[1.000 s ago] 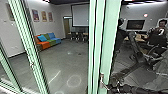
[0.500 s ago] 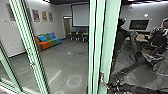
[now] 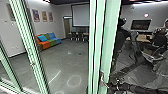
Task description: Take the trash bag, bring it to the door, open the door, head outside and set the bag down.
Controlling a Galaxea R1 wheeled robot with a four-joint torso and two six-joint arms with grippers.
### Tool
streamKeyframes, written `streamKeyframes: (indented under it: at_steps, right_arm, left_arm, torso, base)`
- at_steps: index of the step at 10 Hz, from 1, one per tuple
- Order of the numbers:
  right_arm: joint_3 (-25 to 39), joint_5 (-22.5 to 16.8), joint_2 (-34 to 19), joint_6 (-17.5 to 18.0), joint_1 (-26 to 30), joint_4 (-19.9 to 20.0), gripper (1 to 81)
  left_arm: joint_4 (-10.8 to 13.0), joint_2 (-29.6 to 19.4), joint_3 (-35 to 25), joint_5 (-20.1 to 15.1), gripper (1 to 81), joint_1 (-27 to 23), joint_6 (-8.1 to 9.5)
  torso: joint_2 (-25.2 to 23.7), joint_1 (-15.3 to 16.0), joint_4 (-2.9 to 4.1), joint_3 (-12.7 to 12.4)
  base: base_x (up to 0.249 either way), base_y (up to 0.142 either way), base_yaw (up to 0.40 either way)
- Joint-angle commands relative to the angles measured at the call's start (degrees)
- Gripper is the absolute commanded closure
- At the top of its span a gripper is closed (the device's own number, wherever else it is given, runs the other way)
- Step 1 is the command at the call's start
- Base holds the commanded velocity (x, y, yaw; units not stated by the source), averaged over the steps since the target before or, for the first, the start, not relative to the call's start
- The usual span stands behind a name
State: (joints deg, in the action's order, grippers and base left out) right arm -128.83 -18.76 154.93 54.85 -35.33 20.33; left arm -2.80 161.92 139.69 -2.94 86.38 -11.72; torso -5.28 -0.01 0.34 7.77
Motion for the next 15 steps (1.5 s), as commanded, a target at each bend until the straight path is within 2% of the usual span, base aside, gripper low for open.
streamKeyframes:
  at_steps: [1, 15]
  right_arm:
    - [-6.60, 2.68, -1.26, 3.43, 6.80, -3.72, 1.0]
    - [-7.74, 1.71, -4.96, 3.43, 8.03, -7.67, 1.0]
  left_arm:
    - [-0.45, -0.80, -0.47, -3.65, 81.1, -2.75, 0.03]
    - [-0.45, -0.80, -0.47, -3.74, 81.1, -2.66, -0.06]
  torso:
    - [0.00, 0.01, 0.00, 0.00]
    - [0.13, 0.25, 0.04, 0.15]
  base:
    - [0.000, 0.000, 0.000]
    - [0.078, 0.000, 0.000]
